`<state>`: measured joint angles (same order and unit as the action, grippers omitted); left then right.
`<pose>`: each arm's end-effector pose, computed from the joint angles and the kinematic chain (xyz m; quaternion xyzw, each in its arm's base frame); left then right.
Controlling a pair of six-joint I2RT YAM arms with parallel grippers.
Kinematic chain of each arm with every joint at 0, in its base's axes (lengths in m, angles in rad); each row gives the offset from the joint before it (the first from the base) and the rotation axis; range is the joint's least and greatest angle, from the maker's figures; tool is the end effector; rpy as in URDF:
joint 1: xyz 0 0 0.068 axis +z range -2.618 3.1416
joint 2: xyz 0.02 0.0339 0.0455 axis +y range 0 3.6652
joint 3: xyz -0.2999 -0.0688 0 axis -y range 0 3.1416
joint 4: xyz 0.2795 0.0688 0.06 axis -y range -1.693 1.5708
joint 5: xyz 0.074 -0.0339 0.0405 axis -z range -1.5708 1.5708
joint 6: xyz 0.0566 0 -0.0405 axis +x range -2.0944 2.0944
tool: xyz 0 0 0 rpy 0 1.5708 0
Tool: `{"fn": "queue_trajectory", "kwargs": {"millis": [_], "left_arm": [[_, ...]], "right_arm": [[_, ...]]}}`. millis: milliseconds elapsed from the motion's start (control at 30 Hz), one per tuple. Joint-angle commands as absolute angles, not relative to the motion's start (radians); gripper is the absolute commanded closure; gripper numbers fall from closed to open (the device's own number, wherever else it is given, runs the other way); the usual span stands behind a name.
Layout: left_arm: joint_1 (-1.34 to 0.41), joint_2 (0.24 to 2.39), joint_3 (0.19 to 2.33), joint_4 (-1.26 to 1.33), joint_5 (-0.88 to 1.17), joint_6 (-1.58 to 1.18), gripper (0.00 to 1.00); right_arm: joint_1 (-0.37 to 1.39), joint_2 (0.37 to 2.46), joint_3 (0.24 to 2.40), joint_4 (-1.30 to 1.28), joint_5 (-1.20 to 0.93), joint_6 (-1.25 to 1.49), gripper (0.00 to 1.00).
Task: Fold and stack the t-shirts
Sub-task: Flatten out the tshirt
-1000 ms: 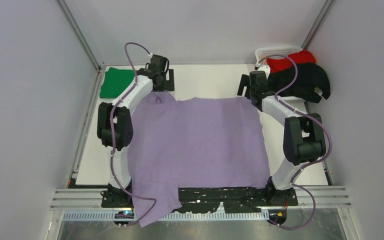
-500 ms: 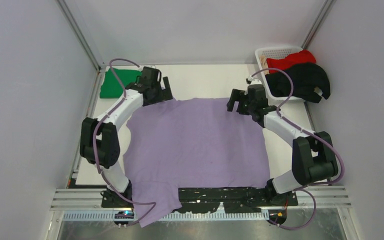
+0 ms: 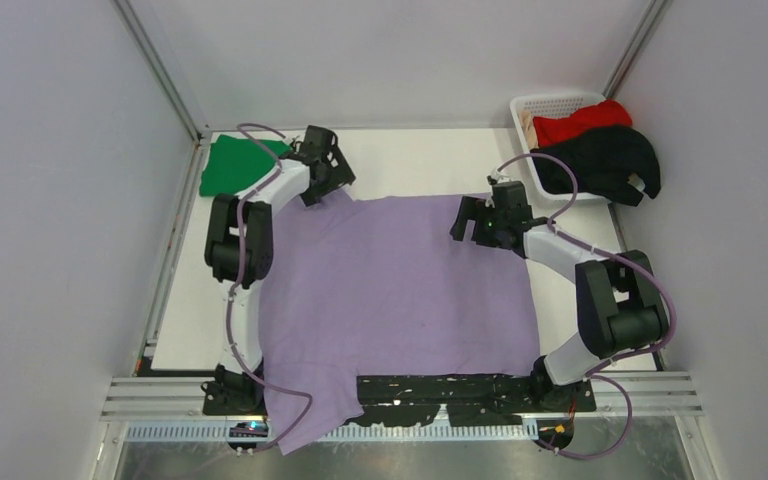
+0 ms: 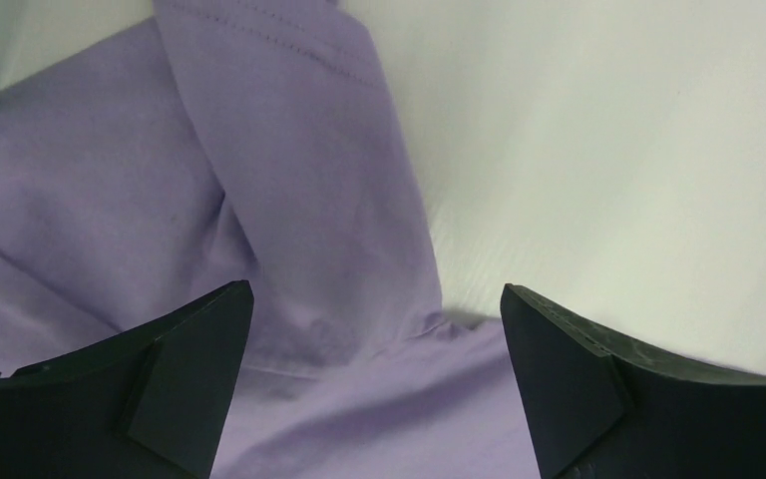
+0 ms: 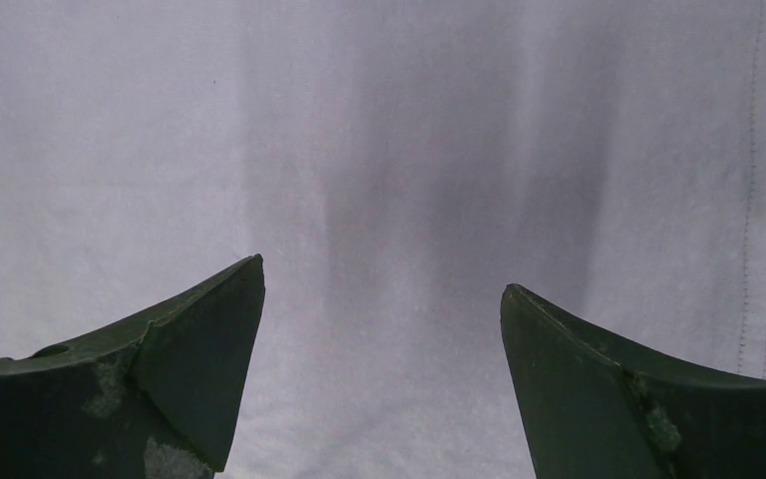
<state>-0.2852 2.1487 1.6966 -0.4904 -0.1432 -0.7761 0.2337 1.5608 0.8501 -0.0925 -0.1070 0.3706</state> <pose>0.5184 -0.1436 0.1914 -0.2520 0.9148 -0.0973 0.3003 0.3473 0.0889 0.1828 0.0434 0.9251 0.1586 0.3422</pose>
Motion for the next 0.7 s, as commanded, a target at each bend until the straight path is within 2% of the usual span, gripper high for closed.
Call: {"fn": "queue_trajectory", "kwargs": {"millis": [0, 233, 533, 667], "left_arm": [[-0.277, 2.203, 1.812, -0.465, -0.172, -0.854, 0.00], [-0.276, 2.319, 1.997, -0.463, -0.061, -0.905, 0.00], [-0.291, 2.378, 2.030, -0.388, 0.121, -0.935, 0.00], [-0.300, 2.447, 2.173, -0.558, 0.176, -0.864, 0.00]], "right_arm": [[0.211, 1.554, 0.883, -0.076, -0.132, 0.371, 0.04], [0.181, 1.535, 0.885, -0.099, -0.139, 0.362, 0.04], [0.166, 1.501, 0.877, -0.114, -0.130, 0.349, 0.05], [0.157, 1.504, 0.871, -0.115, -0.129, 0.359, 0.05]]}}
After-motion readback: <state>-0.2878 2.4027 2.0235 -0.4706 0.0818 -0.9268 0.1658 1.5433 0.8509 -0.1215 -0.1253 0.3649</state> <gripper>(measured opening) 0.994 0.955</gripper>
